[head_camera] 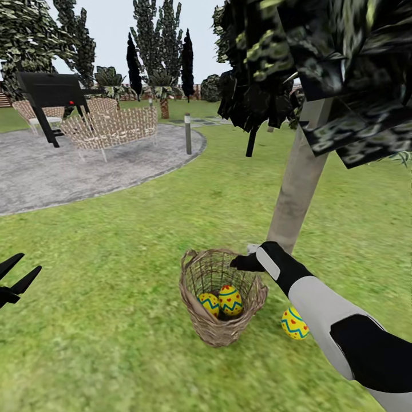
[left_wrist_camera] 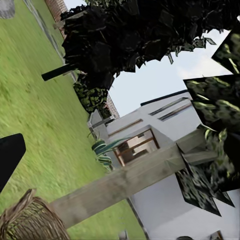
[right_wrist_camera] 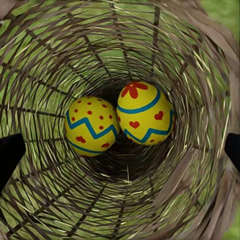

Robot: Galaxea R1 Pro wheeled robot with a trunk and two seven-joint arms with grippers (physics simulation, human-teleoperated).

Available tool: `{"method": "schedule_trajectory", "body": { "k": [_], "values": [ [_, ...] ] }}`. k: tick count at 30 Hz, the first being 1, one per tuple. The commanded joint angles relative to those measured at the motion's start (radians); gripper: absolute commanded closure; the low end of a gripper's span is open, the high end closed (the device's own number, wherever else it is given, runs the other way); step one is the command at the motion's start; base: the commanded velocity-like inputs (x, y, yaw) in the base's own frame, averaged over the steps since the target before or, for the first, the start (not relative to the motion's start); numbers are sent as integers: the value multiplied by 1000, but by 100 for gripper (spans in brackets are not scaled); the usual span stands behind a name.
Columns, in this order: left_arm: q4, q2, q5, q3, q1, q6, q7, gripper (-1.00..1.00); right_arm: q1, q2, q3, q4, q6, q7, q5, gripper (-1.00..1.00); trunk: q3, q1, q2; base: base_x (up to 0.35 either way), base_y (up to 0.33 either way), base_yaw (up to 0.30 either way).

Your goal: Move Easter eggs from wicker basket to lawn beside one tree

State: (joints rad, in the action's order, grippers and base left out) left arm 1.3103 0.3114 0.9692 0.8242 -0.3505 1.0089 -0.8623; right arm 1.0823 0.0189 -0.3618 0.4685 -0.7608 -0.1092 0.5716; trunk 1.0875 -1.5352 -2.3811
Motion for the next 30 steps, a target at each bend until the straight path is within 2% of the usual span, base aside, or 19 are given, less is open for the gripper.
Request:
{"method": "schedule_trajectory", "body": {
  "k": [1,7,10,11,12,15,18,25,30],
  "values": [
    [0,0,-3,1,-1,4,-4,-100,1,-1,-6,1,-3,-9,11,-100,1,0,0,29,24,-24],
    [3,0,-3,1,-1,4,-4,-100,1,7,-6,1,-2,-7,11,-100,17,-19,-35,7,6,-6],
    [4,0,-3,1,-1,4,-4,-100,1,29,-8,-3,-3,-10,10,-100,26,-31,-56,0,0,0],
    [4,0,-3,1,-1,4,-4,-100,1,44,-14,-9,-3,-12,8,-100,29,-34,-63,0,0,0],
    [4,0,-3,1,-1,4,-4,-100,1,55,-24,-15,-3,-13,5,-100,32,-38,-70,0,0,0],
    [4,0,-3,1,0,4,-4,-100,1,95,-94,-39,-2,-35,-17,-100,42,-50,-91,0,0,0],
    [4,0,-4,-1,-1,4,-4,-100,2,119,-114,-46,-2,-57,-21,-100,51,-61,-112,0,0,0],
    [4,-2,-4,-3,-1,3,-4,-100,13,131,-120,-70,8,-155,-22,-100,77,-68,-120,0,0,0],
    [4,0,-4,-40,-1,2,-4,-100,16,130,-120,-75,10,-170,-23,-100,89,-69,-121,0,0,0]
  ]
}}
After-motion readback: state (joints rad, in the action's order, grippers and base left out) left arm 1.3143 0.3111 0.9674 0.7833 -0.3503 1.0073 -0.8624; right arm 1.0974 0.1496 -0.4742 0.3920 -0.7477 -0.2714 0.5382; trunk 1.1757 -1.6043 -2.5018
